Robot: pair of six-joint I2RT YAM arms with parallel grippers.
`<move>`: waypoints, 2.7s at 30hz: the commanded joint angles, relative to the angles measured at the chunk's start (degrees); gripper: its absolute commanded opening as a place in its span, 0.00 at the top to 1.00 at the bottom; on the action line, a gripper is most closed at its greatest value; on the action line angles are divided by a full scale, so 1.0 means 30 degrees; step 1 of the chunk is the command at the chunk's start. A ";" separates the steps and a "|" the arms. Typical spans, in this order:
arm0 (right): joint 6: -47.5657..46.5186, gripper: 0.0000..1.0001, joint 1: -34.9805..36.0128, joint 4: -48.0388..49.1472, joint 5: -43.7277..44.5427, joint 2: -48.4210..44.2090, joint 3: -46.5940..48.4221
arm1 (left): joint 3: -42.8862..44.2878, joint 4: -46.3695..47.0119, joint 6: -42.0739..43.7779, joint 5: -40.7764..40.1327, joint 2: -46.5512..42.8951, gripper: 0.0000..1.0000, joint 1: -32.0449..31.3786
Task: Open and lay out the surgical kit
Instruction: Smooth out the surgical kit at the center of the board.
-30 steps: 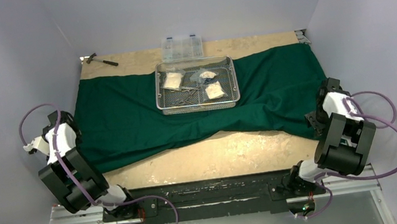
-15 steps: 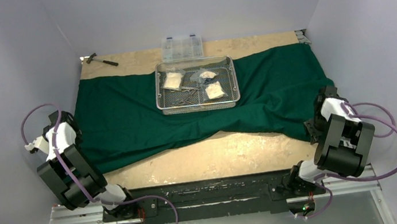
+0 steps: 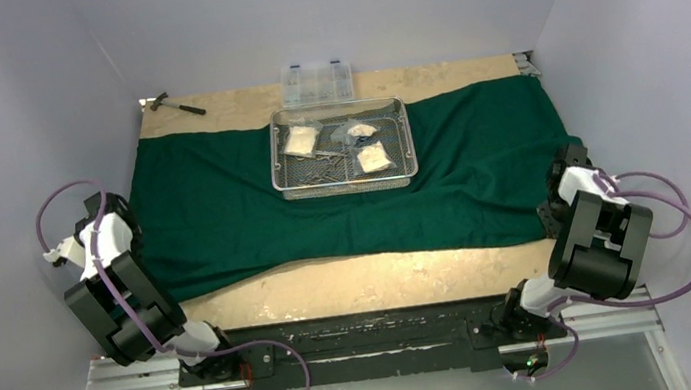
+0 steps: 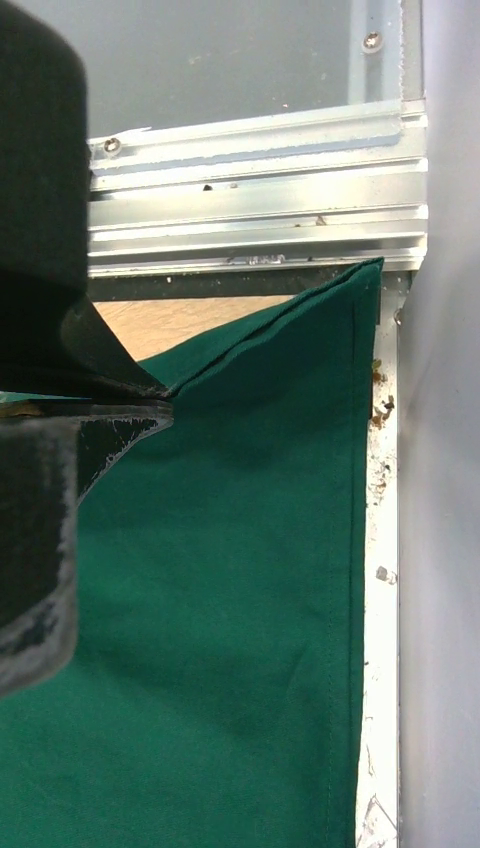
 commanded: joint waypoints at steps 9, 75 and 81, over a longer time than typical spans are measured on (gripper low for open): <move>0.5439 1.00 -0.0487 -0.4956 0.6310 -0.1465 -0.0291 | -0.0954 -0.2365 -0.2064 -0.1730 -0.1654 1.00 0.0216; -0.7787 0.37 0.4738 0.9632 -1.0060 0.1419 0.6091 | 0.3643 1.1493 0.6487 1.5213 0.2330 0.36 -0.4427; -0.8676 0.35 0.6425 0.8447 -1.1461 0.6307 1.0436 | 0.8171 1.1587 0.6994 1.5685 0.7517 0.37 -0.6588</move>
